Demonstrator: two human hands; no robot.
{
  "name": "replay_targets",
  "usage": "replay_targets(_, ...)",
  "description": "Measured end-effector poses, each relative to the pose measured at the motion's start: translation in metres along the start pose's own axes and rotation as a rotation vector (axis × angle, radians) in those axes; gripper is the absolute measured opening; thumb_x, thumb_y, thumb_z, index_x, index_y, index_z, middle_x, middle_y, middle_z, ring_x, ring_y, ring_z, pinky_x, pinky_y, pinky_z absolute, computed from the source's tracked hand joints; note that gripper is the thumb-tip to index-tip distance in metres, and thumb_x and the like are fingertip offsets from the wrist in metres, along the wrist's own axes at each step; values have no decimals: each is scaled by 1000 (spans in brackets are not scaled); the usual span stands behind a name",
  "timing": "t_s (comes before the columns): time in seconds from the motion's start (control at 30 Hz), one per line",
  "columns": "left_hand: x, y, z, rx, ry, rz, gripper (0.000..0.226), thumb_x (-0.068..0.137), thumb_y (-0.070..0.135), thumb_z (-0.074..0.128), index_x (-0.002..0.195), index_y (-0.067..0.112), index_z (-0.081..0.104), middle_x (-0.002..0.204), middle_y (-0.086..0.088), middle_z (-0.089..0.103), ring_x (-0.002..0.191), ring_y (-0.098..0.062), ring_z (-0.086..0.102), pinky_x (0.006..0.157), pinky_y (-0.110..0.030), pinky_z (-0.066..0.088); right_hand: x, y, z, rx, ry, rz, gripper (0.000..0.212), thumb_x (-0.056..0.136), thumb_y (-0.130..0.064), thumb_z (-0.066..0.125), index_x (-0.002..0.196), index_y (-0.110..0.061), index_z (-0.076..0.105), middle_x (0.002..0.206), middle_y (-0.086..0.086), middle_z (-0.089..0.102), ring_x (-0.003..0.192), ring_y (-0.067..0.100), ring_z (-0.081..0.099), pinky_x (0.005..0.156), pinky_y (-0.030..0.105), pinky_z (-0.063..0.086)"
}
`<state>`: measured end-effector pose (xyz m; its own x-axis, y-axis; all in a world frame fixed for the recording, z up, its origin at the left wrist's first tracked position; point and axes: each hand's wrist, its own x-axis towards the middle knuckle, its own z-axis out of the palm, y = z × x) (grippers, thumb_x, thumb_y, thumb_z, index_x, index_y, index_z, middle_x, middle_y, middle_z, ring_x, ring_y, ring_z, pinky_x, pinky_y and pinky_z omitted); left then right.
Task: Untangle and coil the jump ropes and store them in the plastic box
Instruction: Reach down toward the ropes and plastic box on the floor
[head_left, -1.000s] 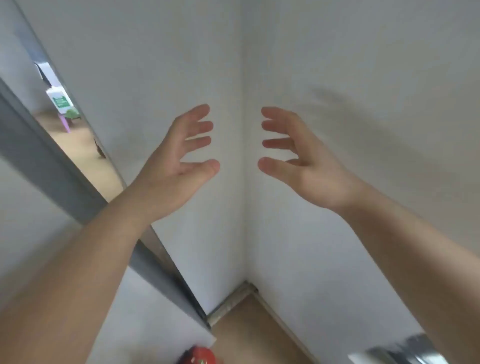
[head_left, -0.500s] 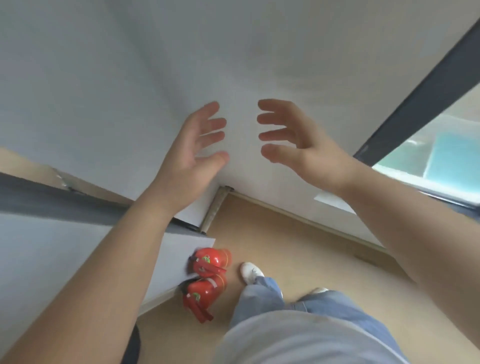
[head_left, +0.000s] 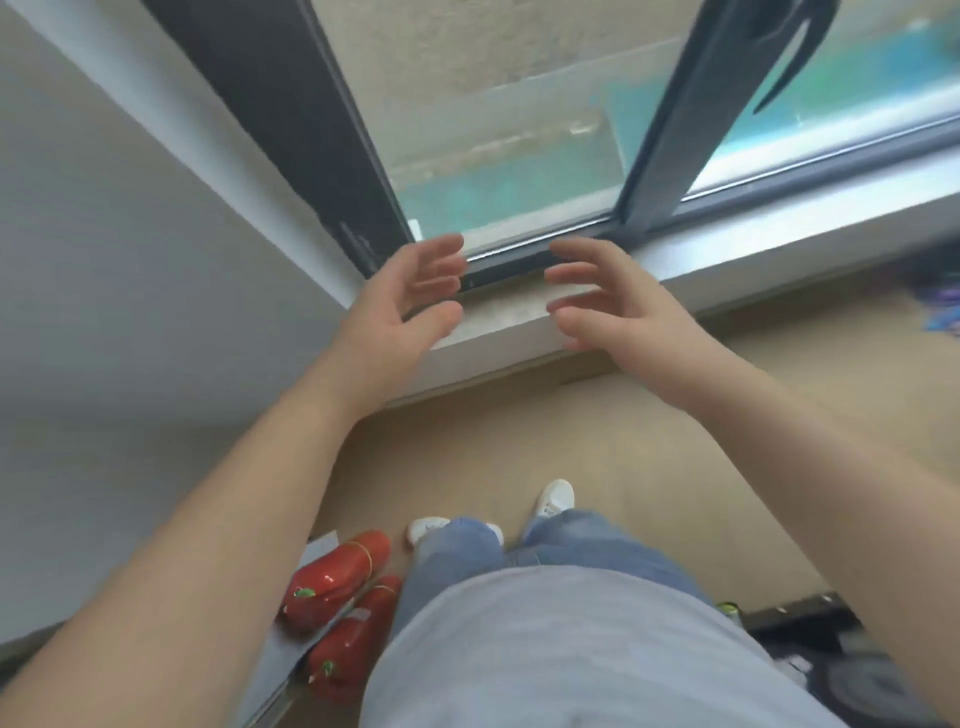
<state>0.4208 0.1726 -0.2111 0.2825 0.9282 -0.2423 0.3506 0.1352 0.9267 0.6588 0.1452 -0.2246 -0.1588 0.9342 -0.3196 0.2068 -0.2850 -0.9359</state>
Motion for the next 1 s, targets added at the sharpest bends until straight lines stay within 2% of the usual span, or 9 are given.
replay_targets(0.2, 69, 46, 112, -11, -243, -15, 53, 85, 17, 55, 137, 29, 53, 132, 5, 62, 118, -8, 61, 99, -46, 53, -45, 46, -102, 137, 289, 75, 58, 82, -28, 60, 138, -37, 49, 131, -9, 56, 107, 7, 65, 91, 44, 57)
replay_targets(0.33, 105, 73, 179, 25, -418, 24, 52, 86, 18, 55, 137, 28, 54, 132, 4, 62, 117, -8, 62, 98, -41, 54, -73, 70, -152, 213, 464, 120, 53, 85, -22, 61, 136, -35, 51, 131, -6, 55, 106, 9, 65, 89, 43, 58)
replay_targets(0.43, 139, 92, 227, 78, -559, 72, 50, 87, 18, 56, 137, 28, 53, 132, 4, 62, 117, -9, 62, 97, -43, 55, -91, 82, -184, 265, 616, 147, 54, 81, -27, 61, 134, -35, 52, 130, -5, 55, 102, 6, 65, 84, 38, 58)
replay_targets(0.57, 179, 116, 292, 121, -704, 121, 48, 95, 9, 55, 140, 25, 51, 133, 2, 62, 116, -10, 63, 96, -44, 56, -107, 97, -223, 311, 792, 188, 56, 79, -28, 60, 135, -32, 51, 129, -5, 55, 103, 11, 65, 83, 38, 57)
replay_targets(0.7, 220, 138, 354, 124, -858, 130, 46, 98, 2, 53, 139, 24, 52, 134, -3, 60, 116, -15, 63, 97, -47, 54, -111, 109, -264, 352, 944, 215, 53, 79, -29, 61, 130, -37, 50, 129, -4, 54, 104, 13, 65, 83, 37, 57)
replay_targets(0.87, 282, 171, 419, 132, -997, 141, 48, 89, 14, 55, 134, 31, 55, 132, 0, 62, 116, -17, 64, 96, -47, 55, -97, 118, -321, 411, 1130, 264, 55, 83, -24, 65, 135, -34, 50, 131, -3, 53, 102, 8, 65, 81, 35, 57)
replay_targets(1.0, 325, 192, 463, 153, -1074, 138, 46, 92, 11, 56, 132, 32, 55, 131, 0, 62, 114, -17, 64, 95, -44, 56, -80, 120, -365, 456, 1207, 289, 56, 83, -22, 65, 136, -32, 49, 134, -2, 52, 99, 4, 65, 80, 32, 56)
